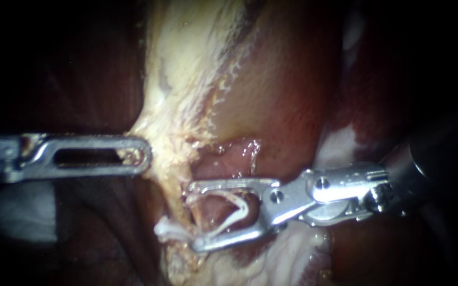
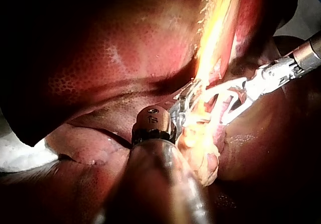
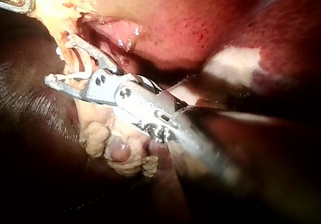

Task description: Clipping third clip left tube

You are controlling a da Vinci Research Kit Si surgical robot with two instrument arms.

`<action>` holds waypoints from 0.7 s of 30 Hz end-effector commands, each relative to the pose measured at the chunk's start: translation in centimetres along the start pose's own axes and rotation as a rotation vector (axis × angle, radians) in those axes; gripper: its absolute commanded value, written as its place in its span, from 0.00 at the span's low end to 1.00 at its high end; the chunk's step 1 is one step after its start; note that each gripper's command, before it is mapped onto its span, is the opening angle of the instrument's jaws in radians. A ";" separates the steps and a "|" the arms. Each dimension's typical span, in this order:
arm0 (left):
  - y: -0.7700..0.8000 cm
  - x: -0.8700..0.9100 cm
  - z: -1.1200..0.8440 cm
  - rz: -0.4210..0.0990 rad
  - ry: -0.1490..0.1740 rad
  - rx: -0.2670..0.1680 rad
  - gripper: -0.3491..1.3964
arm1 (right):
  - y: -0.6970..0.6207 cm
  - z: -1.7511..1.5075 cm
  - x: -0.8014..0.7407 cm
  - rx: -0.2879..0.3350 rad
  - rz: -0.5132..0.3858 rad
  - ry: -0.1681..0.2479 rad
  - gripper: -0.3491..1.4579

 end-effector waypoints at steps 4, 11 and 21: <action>-0.01 0.01 0.00 0.000 0.000 -0.001 0.00 | 0.02 0.05 -0.04 0.000 -0.002 -0.003 0.52; -0.03 0.02 -0.01 -0.001 -0.003 0.000 0.00 | 0.07 0.10 -0.10 0.001 -0.004 -0.009 0.52; -0.06 0.03 -0.02 -0.003 -0.007 -0.003 0.00 | 0.11 0.37 -0.21 0.022 0.005 -0.014 0.52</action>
